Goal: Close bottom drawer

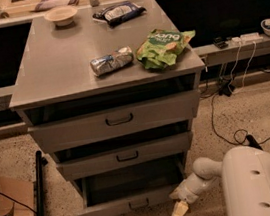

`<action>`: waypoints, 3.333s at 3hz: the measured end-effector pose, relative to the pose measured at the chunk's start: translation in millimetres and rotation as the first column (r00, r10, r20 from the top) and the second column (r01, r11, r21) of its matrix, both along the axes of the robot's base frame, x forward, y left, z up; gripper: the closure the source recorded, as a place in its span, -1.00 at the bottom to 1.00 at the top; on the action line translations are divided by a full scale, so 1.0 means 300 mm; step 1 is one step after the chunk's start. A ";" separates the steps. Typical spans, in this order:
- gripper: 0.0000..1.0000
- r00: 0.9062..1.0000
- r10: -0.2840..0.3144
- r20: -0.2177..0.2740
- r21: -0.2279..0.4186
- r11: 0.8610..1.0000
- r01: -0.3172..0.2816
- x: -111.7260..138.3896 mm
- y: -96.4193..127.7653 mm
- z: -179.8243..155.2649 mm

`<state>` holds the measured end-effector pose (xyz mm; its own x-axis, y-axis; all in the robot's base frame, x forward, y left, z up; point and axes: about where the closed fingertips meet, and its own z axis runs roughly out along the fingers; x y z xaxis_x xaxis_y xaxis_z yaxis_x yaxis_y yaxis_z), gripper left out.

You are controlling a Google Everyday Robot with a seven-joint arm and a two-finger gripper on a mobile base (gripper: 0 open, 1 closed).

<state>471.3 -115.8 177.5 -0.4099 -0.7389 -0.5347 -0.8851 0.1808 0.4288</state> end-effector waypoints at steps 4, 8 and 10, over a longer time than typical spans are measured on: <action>1.00 0.996 0.090 0.004 0.023 0.996 -0.090 0.103 0.120 -0.182; 1.00 0.989 0.092 0.120 -0.008 0.996 -0.092 0.193 0.132 -0.170; 1.00 0.970 0.080 0.230 -0.015 0.997 -0.078 0.289 0.118 -0.130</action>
Offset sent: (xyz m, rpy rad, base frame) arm 0.1557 0.0219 -0.0893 0.0003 -0.1405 0.0312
